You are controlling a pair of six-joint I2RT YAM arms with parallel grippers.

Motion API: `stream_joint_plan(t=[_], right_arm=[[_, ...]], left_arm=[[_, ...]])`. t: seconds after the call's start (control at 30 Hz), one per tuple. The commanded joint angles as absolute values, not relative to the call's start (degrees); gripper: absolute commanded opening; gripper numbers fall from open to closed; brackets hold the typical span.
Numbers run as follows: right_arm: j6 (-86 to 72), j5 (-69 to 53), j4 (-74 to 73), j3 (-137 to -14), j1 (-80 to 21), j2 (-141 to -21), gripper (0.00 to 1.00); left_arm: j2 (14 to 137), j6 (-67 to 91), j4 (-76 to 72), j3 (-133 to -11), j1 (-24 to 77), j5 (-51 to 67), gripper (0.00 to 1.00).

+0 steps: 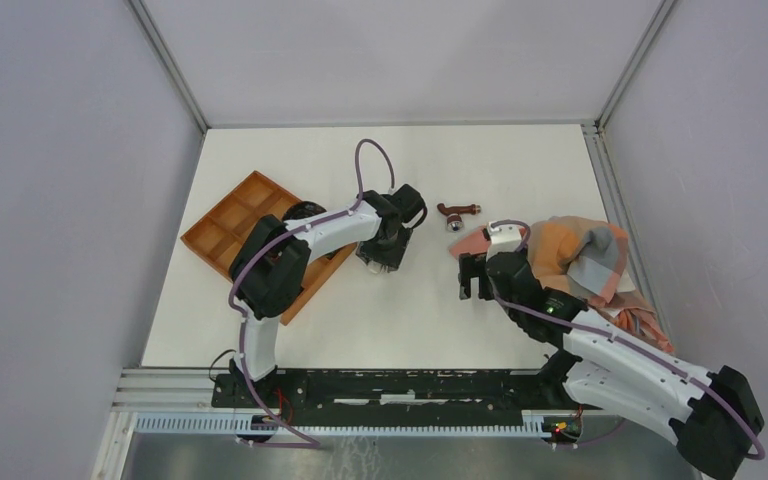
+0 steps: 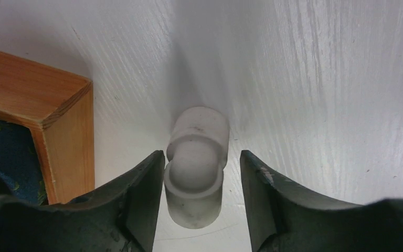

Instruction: Install the water faucets

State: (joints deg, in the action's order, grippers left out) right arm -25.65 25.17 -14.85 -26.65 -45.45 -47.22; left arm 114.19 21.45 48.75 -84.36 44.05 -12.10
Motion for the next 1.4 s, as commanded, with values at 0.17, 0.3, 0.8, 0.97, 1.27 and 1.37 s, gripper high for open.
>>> stream_joint_plan(t=[0.17, 0.3, 0.8, 0.97, 1.27, 1.37], right_arm=[[-21.93, 13.4, -9.19, -39.12, -29.95, -59.28, 0.98], [-23.18, 8.6, -10.97, -47.37, -23.94, -69.85, 0.97], [-22.37, 6.99, -20.47, -72.89, -22.84, -102.97, 0.9], [-21.56, 7.79, -20.77, -75.95, -22.82, -108.67, 0.87], [-21.04, 6.04, -21.14, -81.78, -22.88, -116.32, 0.76], [-20.73, 4.02, -19.82, -81.87, -22.89, -116.71, 0.62]], left_arm=[[110.51, 20.18, 49.54, -89.68, 43.54, -14.17, 0.76], [106.8, 18.7, 50.68, -93.57, 43.52, -14.58, 0.78], [87.53, 23.4, 41.05, -83.74, 39.85, -13.83, 0.8], [83.04, 26.36, 37.54, -76.76, 37.0, -10.06, 0.81], [80.33, 27.05, 34.31, -73.16, 36.62, -5.14, 0.84], [79.52, 27.16, 32.52, -72.14, 36.6, -4.57, 0.84]])
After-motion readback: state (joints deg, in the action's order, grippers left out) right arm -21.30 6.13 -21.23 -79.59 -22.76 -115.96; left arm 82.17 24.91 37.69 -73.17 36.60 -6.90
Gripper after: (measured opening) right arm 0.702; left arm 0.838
